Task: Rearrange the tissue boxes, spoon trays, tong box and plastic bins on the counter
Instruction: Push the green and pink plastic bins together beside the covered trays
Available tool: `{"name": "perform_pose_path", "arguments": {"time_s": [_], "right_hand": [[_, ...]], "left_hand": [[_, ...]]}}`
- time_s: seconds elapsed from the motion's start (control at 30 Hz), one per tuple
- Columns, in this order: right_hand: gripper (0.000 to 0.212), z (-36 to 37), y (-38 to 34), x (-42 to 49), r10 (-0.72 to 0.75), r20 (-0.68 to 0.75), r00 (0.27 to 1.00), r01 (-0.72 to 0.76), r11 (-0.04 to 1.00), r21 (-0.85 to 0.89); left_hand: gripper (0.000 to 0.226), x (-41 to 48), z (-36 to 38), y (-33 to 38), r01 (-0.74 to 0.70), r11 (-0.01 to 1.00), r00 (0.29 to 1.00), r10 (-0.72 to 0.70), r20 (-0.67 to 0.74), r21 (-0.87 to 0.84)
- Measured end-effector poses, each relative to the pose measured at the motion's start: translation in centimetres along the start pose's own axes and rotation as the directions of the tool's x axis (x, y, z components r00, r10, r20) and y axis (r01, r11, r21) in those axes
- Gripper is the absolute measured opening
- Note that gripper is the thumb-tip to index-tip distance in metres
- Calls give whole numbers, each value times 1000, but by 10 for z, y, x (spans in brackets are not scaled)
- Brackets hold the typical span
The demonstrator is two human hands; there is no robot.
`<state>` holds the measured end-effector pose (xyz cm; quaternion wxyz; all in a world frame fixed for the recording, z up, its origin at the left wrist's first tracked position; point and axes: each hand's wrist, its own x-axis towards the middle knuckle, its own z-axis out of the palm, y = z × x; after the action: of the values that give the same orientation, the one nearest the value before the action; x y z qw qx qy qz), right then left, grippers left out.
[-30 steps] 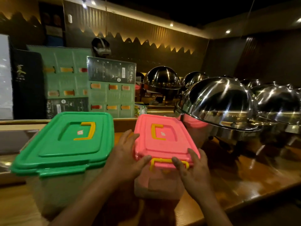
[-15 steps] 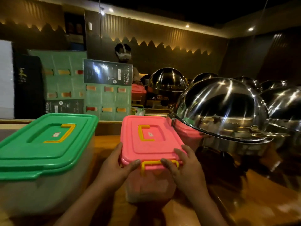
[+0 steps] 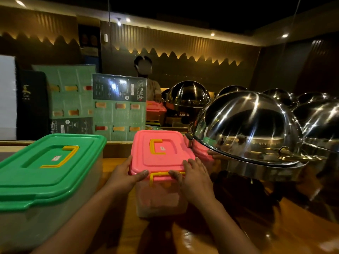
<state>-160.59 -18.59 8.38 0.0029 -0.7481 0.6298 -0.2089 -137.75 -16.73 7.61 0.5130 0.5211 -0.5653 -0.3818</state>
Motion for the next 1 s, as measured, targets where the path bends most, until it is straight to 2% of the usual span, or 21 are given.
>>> {"name": "perform_pose_path", "arguments": {"time_s": [0.33, 0.53, 0.63, 0.7, 0.77, 0.83, 0.93, 1.0], "right_hand": [[90, 14, 0, 31, 1, -3, 1000, -1, 1000, -15], [96, 18, 0, 36, -1, -27, 1000, 0, 1000, -27], [88, 22, 2, 38, 21, -30, 999, -22, 999, -35], [73, 25, -1, 36, 37, -62, 997, -41, 997, -61], [55, 29, -10, 30, 26, -144, 989, -34, 998, -56], [39, 31, -26, 20, -42, -245, 969, 40, 999, -13], [31, 36, -71, 5, -126, -330, 935, 180, 974, 140], [30, 38, -115, -7, -172, -307, 936, 268, 914, 304]], "left_hand": [[74, 35, -8, -8, 89, 995, 996, -89, 7, -39], [75, 34, -2, -3, 75, 997, 997, -76, -26, -36], [63, 27, 3, 1, 26, 992, 997, -17, -73, 120], [52, 15, 1, 6, -22, 963, 995, 48, -92, 267], [45, 2, -11, 9, -72, 912, 990, 116, -86, 404], [50, -9, -35, 15, -145, 824, 978, 203, -46, 547], [49, -31, -87, 30, -305, 701, 934, 354, 57, 645], [47, -46, -127, 39, -352, 639, 905, 419, 75, 684]]}}
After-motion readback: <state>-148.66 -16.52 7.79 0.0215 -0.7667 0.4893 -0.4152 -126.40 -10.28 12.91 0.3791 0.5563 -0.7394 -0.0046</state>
